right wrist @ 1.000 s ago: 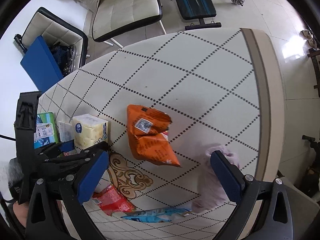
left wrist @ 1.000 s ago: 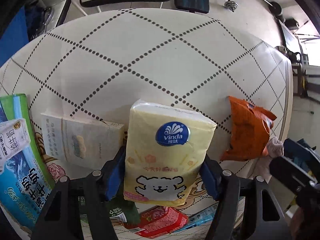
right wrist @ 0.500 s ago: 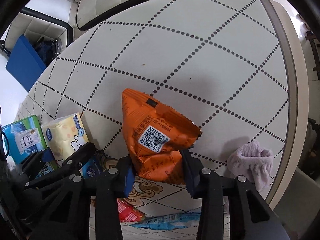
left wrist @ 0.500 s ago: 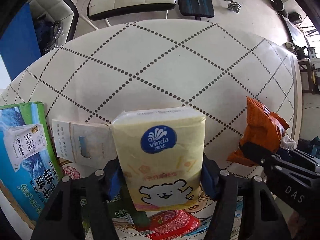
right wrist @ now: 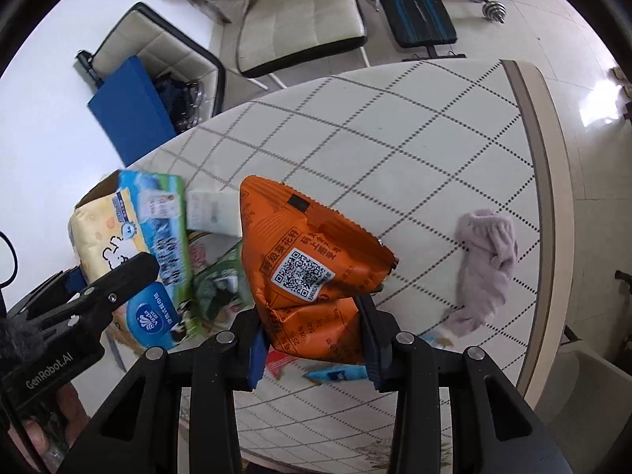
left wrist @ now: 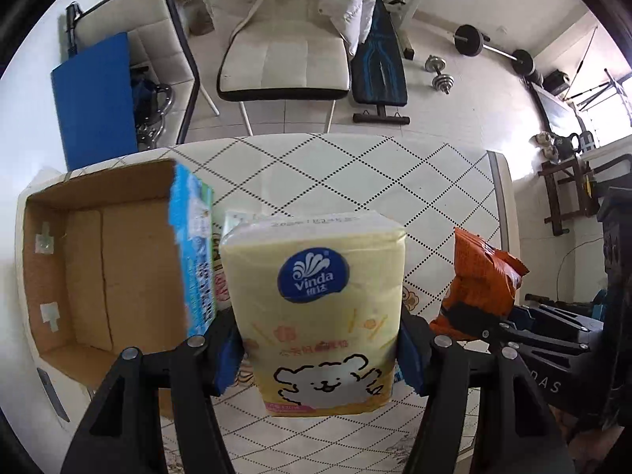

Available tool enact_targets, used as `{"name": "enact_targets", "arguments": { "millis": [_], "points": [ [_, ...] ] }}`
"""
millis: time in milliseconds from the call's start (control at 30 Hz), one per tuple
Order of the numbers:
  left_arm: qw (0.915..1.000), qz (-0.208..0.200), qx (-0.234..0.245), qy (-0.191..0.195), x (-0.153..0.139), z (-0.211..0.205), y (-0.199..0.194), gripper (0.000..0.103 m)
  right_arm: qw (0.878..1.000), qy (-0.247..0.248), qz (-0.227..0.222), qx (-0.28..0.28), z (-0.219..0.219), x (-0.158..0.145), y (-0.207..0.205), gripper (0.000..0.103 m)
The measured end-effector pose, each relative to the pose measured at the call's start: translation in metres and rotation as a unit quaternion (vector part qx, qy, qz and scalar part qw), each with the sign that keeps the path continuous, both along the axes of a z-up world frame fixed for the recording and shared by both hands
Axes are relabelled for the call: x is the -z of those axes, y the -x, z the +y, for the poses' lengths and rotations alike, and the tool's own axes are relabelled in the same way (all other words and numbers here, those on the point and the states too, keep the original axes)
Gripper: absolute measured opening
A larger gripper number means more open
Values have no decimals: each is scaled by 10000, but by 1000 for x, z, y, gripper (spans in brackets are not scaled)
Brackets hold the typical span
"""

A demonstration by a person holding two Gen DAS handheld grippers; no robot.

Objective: Organize soft objects
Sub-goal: 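Carry tissue pack with left tool while right tool carries orange bag into box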

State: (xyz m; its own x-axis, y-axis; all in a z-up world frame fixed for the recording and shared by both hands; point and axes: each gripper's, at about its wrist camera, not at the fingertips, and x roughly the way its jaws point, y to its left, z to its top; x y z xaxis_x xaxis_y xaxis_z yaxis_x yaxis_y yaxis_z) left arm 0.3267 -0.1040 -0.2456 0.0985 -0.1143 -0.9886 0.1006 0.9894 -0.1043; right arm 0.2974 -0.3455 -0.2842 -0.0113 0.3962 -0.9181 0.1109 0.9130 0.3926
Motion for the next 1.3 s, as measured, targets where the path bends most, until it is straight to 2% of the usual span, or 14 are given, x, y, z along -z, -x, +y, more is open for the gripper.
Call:
{"name": "enact_targets", "arguments": {
  "millis": [167,300,433,667,833,1000,1200,1300],
  "points": [
    [9993,-189,-314,24,-36,61,29,62,9976,-418,-261,-478,81,-47,20,42],
    [9983,-137,-552,-106,-43,114,43,62,9947,-628,-272,-768,155,-59,19,42],
    [9969,39,-781,-103,-33,172,32,62,9936,-528,-251,-969,225,-53,2,42],
    [9975,316,-610,-147,11,238,-19,62,9951,-212,86,-958,314,0,-47,42],
    [9981,558,-229,-144,55,253,-53,62,9954,116,292,-905,355,48,-76,42],
    [9972,746,-5,-111,85,256,-71,62,9946,352,460,-858,371,83,-90,42],
    [9960,860,181,-153,101,256,-78,63,9944,525,494,-767,376,94,-95,42],
    [9951,988,101,-11,104,259,-78,63,9943,531,513,-776,376,91,-95,47]
  ]
}}
